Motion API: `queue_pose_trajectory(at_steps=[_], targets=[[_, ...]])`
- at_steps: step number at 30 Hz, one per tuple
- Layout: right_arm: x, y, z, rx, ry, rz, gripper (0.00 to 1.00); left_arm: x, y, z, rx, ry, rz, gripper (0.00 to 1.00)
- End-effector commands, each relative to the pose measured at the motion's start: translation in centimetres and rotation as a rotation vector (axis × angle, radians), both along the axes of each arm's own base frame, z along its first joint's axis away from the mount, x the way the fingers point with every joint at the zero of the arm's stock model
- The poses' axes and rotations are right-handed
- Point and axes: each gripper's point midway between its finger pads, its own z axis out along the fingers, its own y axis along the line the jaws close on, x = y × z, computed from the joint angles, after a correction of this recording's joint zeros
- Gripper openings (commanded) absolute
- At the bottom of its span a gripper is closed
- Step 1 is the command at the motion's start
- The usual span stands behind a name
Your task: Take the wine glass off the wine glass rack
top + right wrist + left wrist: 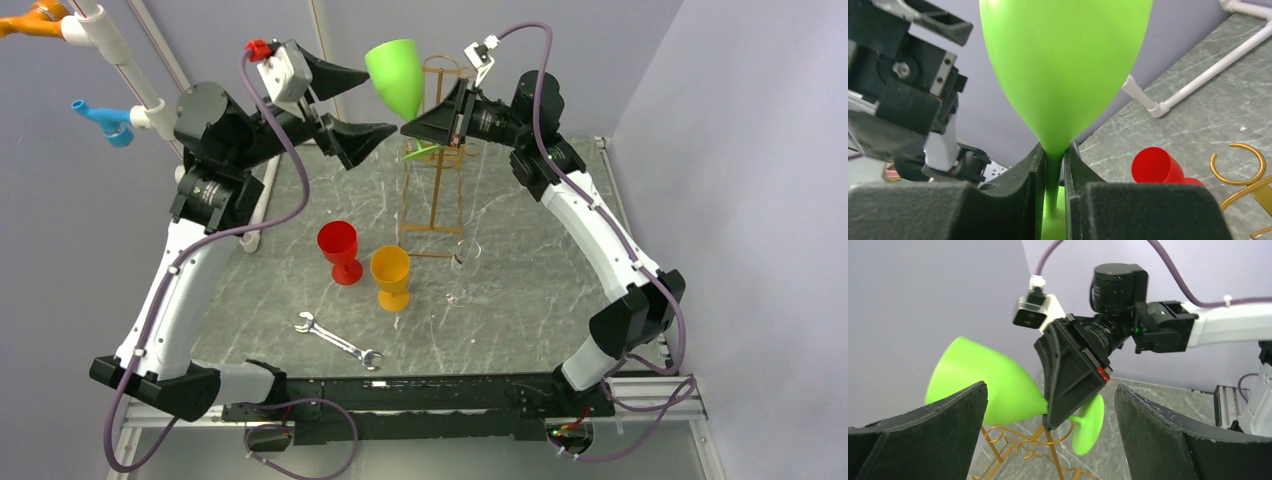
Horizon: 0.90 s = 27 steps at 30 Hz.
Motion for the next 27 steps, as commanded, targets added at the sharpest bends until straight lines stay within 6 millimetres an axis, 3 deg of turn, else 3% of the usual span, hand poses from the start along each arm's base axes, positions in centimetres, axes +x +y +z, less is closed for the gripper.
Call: queue_pose_trajectory(at_steps=[1,8,14,20,27], targets=[[-1.4,-1.2,2.4,0.019,-0.225,-0.045,0.00,0.1,1.1,1.6,-0.051,0.132,0.053,0.99],[-1.9,-2.1,0.8,-0.017,-0.372,-0.099,0.00,-0.7,2.0,3.7,-0.111,0.226,0.019,0.98],[-3.3,-2.2,0.3,-0.029,-0.502,-0.106,0.00,-1.0,2.6,4.4,-0.143,0.323,-0.018,0.94],[-4.8,-1.4,-0.5,-0.063,-0.651,-0.098,0.00,-0.1,3.6,4.9,-0.192,0.436,0.025,0.83],[-6.0,-0.3,-1.7,-0.083,-0.763,-0.092,0.00,1.4,5.3,3.7,-0.238,0.559,0.126,0.69]])
